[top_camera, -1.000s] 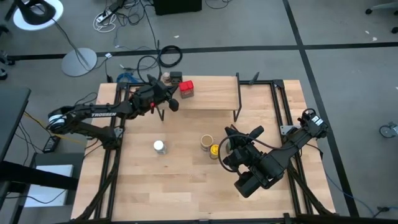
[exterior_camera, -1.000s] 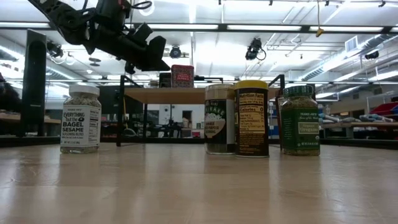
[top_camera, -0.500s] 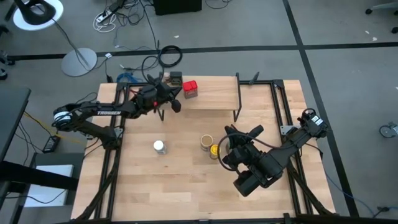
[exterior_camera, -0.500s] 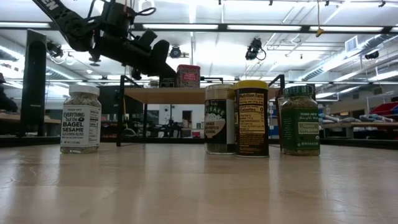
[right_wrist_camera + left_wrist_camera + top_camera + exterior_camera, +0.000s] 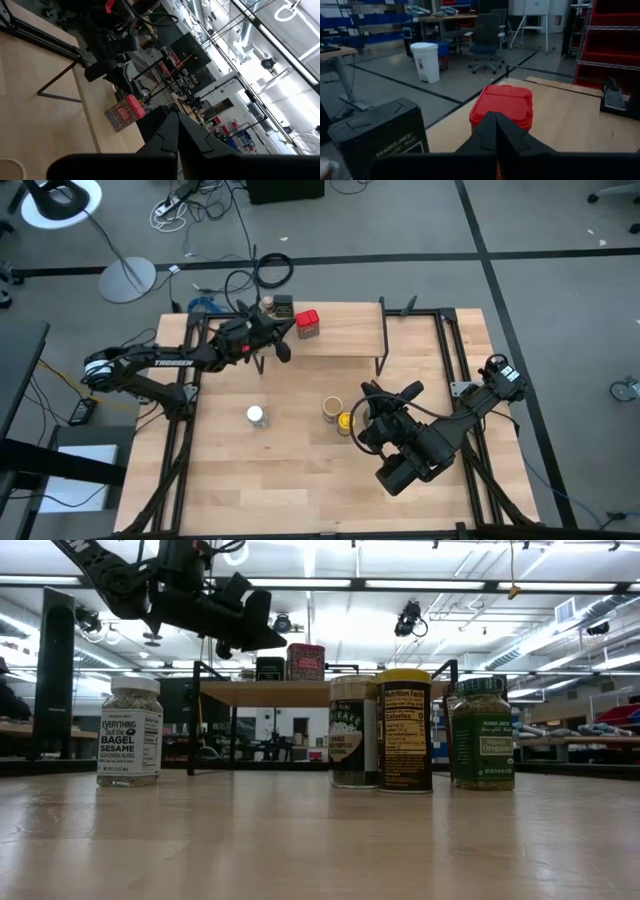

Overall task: Shelf spices
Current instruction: Put the red seasoning can on the shelf

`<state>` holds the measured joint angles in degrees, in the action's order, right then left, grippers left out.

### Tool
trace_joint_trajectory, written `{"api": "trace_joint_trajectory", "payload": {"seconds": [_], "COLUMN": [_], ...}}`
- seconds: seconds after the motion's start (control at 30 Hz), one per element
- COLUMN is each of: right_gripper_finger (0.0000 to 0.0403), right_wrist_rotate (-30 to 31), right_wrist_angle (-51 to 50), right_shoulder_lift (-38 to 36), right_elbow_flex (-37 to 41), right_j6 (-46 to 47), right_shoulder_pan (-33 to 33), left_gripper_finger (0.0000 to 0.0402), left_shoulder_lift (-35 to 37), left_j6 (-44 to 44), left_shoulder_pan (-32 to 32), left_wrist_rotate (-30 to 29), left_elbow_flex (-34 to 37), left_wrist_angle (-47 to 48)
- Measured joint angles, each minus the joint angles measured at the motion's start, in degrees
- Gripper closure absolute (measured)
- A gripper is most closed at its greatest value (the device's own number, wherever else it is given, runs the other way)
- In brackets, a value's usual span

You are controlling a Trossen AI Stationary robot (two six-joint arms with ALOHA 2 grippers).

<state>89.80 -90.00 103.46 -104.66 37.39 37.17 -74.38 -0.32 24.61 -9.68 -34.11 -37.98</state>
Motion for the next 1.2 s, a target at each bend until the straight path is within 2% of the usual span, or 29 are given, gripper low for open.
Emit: {"api": "trace_joint_trajectory", "payload": {"seconds": [0.13, 0.3, 0.37, 0.47, 0.73, 0.9, 1.2], "right_gripper_finger": [0.0401, 0.0401, 0.0401, 0.0401, 0.0401, 0.0401, 0.0401], "right_wrist_rotate": [-0.1, -0.2, -0.2, -0.4, -0.5, -0.5, -0.5], "right_wrist_angle": [0.0, 0.0, 0.0, 0.0, 0.0, 0.0, 0.0], "right_shoulder_lift": [0.0, 0.0, 0.0, 0.0, 0.0, 0.0, 0.0], "right_elbow_flex": [0.0, 0.0, 0.0, 0.0, 0.0, 0.0, 0.0], "right_j6": [0.0, 0.0, -0.1, 0.0, 0.3, 0.3, 0.3], "right_shoulder_pan": [0.0, 0.0, 0.0, 0.0, 0.0, -0.3, -0.3], "left_gripper_finger": [0.0402, 0.0402, 0.0402, 0.0401, 0.0401, 0.0401, 0.0401], "left_shoulder_lift": [0.6, 0.2, -0.5, -2.4, -8.3, -11.3, -12.9], "left_j6": [1.6, 3.6, 3.3, 3.1, 1.5, 1.6, 1.5], "left_shoulder_pan": [-1.3, -3.0, -3.4, -3.8, -4.4, -4.4, -3.6], "left_wrist_rotate": [0.0, 7.8, 7.8, 6.1, 1.0, -2.6, -6.3], "left_elbow_flex": [0.0, 0.0, -0.1, 0.0, 0.0, -0.8, -4.8], "left_wrist_angle": [-0.4, 0.0, 3.5, 6.1, -0.8, -1.5, -1.6]}}
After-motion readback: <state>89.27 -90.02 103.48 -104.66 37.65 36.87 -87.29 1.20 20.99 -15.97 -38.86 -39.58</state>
